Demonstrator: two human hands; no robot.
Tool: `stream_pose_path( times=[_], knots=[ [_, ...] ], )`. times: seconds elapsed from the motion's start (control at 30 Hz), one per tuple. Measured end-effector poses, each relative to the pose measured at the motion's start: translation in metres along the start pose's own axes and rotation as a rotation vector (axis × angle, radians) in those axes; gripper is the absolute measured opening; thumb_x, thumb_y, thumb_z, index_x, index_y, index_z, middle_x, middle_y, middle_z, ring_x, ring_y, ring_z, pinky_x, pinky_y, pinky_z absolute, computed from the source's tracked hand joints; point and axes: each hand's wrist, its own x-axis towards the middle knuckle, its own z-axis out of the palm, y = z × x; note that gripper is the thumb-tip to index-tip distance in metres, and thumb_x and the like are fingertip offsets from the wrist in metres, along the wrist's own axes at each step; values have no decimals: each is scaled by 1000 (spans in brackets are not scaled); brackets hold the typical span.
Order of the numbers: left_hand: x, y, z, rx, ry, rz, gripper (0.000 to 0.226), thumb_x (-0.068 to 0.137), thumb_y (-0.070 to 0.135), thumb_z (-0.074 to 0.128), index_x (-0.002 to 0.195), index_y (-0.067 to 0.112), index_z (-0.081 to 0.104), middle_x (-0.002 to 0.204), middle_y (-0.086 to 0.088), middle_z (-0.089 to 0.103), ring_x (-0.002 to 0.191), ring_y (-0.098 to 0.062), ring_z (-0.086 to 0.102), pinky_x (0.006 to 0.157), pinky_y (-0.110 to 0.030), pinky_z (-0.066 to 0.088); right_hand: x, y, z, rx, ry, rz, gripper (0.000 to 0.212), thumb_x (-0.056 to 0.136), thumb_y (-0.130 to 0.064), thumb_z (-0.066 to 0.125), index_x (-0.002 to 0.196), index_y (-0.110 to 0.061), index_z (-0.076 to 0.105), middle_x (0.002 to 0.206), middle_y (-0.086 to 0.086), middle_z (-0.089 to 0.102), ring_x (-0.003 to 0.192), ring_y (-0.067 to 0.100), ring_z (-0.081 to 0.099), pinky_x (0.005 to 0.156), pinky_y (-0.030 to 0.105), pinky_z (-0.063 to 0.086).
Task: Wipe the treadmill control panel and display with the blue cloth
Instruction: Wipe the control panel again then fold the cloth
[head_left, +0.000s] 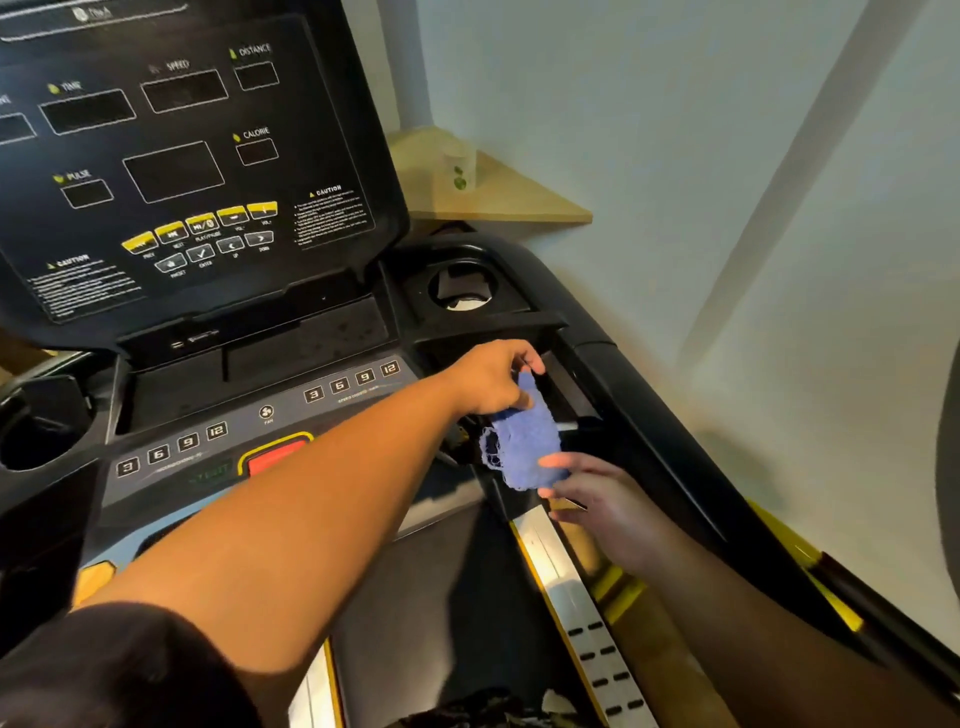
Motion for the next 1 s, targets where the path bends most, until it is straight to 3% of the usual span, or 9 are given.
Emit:
stream_pose_path(
  times=[0.13,0.2,0.27,0.37,0.5,0.63,0.73,0.87,1.0],
  knots=[
    [-1,-12,10,269,17,40,20,90,31,74,107,19,73,109,-3,64,106,-23,63,97,-43,52,1,-3,-1,-291,60,-46,19,90,-6,64,100,-19,72,100,7,64,92,19,64,75,32,55],
    [-10,-13,11,412,-9,41,43,93,53,63,124,23,68,134,-8,57,126,-28,53,107,-51,45,5,-5,-1,-638,213,-276,10,88,-12,65,93,-20,67,94,-1,62,87,13,60,70,26,48],
    [-25,-11,13,571,-25,22,74,93,65,53,154,26,41,163,-4,32,150,-33,28,120,-60,27,14,-8,0,-914,352,-556,20,86,-15,67,104,-20,63,110,-5,59,102,12,54,79,21,47],
    [-45,-7,21,683,9,65,86,93,68,46,163,26,17,170,2,16,157,-30,6,122,-63,5,33,-16,2,-1109,281,-737,50,86,-25,62,135,-15,56,138,1,55,125,19,47,99,33,48],
    [-54,-12,36,774,-62,14,79,97,70,32,161,25,23,167,2,29,157,-30,10,122,-64,-5,51,-10,4,-1235,168,-824,50,92,-35,48,133,-9,61,134,8,64,122,27,56,105,47,48],
    [-54,-17,42,807,-9,35,79,95,71,26,157,24,34,158,1,45,153,-30,23,121,-65,-7,52,-2,2,-1256,142,-688,49,96,-36,48,143,-22,51,146,0,52,138,22,44,116,46,34],
    [-54,-15,41,828,-12,15,81,94,73,24,157,23,34,155,-2,48,153,-32,24,121,-66,-8,56,4,4,-1323,145,-685,49,96,-41,45,142,-25,42,141,3,56,133,26,49,109,53,42],
    [-63,-13,38,788,109,79,87,84,75,18,149,24,42,146,-2,53,144,-30,38,122,-67,1,50,-11,2,-1390,127,-646,48,96,-38,54,140,-20,52,141,1,56,133,23,48,112,50,38],
    [-69,-15,37,734,203,153,60,95,63,35,140,26,53,140,-1,55,139,-26,43,122,-66,5,60,-25,17,-1405,212,-514,43,98,-38,50,126,-10,66,125,4,67,120,23,61,107,35,43]
  ],
)
